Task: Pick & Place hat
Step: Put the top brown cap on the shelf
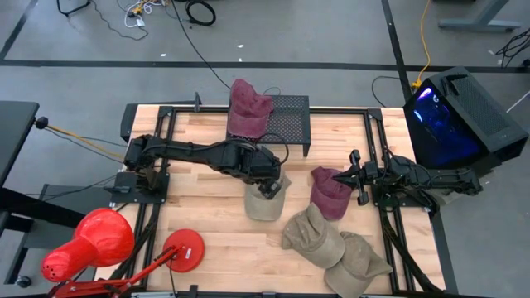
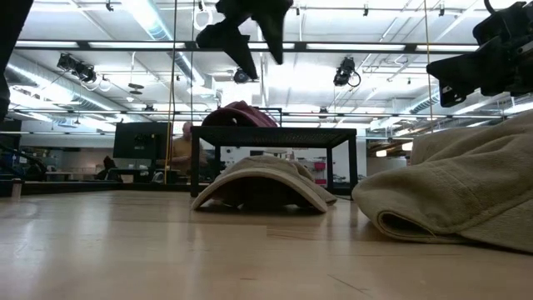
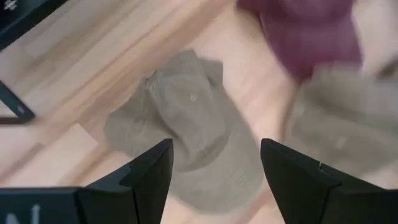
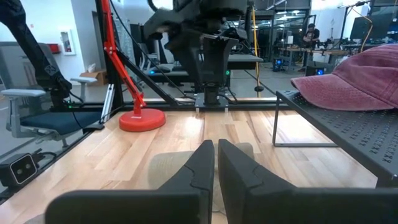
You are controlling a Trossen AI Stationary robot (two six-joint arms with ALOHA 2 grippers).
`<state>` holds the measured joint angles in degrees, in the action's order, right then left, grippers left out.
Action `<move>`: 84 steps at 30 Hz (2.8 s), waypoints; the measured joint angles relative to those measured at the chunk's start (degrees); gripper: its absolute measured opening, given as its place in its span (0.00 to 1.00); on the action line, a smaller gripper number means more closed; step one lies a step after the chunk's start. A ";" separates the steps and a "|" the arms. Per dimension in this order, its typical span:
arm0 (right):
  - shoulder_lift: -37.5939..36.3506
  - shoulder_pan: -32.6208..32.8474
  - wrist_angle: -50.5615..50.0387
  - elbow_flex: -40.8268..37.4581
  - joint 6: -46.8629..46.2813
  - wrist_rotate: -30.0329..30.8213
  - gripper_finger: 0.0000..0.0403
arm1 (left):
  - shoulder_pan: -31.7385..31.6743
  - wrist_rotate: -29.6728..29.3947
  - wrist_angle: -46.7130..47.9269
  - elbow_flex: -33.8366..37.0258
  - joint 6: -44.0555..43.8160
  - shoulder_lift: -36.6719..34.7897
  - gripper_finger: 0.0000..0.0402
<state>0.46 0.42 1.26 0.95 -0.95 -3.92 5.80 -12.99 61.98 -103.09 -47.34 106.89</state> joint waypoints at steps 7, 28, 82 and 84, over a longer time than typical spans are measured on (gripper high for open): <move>0.01 0.00 0.00 0.00 0.00 0.00 0.07 | 0.59 3.78 2.95 0.00 16.83 0.00 0.62; 0.00 0.00 -0.02 0.00 0.00 0.00 0.07 | 0.50 1.28 2.99 0.00 27.33 0.00 0.62; 0.01 -0.01 -0.02 0.00 0.00 -0.01 0.07 | -2.77 -0.74 -7.45 14.64 -20.38 -8.27 0.62; 0.01 0.01 -0.02 0.00 0.02 0.00 0.07 | -2.57 -0.85 -7.77 14.58 -21.52 -7.59 0.62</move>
<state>0.47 0.42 1.23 0.95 -0.93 -3.92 3.23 -13.85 54.21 -88.51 -68.86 99.30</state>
